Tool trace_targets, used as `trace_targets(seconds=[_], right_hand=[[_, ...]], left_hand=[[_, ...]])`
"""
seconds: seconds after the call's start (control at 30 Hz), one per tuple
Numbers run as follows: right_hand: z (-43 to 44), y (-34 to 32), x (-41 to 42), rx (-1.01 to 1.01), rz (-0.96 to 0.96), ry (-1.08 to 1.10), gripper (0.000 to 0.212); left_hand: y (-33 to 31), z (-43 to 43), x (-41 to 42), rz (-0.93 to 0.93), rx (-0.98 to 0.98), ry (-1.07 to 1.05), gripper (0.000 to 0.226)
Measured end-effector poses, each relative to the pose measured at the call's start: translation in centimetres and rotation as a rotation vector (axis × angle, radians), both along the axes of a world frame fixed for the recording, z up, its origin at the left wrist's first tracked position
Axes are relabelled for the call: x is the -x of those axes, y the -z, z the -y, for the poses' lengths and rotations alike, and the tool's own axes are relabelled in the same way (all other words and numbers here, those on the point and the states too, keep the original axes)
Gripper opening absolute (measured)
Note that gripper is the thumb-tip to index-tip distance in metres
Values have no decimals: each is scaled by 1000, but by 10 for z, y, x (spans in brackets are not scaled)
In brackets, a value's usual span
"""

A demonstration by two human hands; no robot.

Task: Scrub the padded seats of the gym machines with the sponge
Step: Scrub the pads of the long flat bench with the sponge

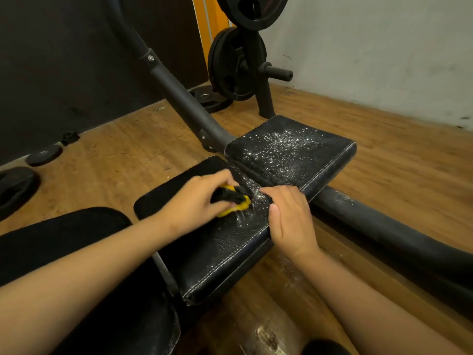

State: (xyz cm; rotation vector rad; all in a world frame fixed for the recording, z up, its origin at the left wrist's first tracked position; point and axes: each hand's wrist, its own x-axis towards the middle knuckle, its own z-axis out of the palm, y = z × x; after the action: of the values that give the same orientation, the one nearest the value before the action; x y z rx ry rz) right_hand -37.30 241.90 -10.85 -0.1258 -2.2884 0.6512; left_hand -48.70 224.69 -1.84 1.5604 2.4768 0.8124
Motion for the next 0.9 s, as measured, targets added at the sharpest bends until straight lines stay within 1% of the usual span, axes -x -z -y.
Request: trace_targets(seconds=[0.07, 0.13, 0.2, 0.27, 0.37, 0.47, 0.53, 0.67, 0.77, 0.9], right_hand=[[0, 1, 0, 2, -5, -4, 43], [0, 3, 2, 2, -10, -3, 50], [-1, 4, 3, 8, -20, -11, 57], [-1, 4, 3, 11, -29, -16, 58], [-2, 3, 3, 6, -29, -16, 56], [-1, 3, 3, -12, -14, -8, 49], [-1, 3, 2, 1, -13, 4, 43], [0, 3, 1, 41, 2, 7, 42], [0, 2, 0, 35, 24, 6, 42], [-1, 3, 0, 42, 31, -9, 43]], left_hand=[[0, -7, 34, -65, 3, -136, 26], [0, -19, 69, -104, 27, -245, 26], [1, -33, 92, -118, 47, -320, 25], [3, -51, 98, -105, 47, -353, 25], [4, -66, 76, -75, 30, -289, 24], [4, -52, 32, 4, -40, -113, 24], [4, -35, 7, 58, -56, -32, 23], [2, -19, -5, 96, -52, 22, 20], [0, -22, 16, 37, -31, -27, 22], [-1, -29, 62, -77, -6, -239, 24]])
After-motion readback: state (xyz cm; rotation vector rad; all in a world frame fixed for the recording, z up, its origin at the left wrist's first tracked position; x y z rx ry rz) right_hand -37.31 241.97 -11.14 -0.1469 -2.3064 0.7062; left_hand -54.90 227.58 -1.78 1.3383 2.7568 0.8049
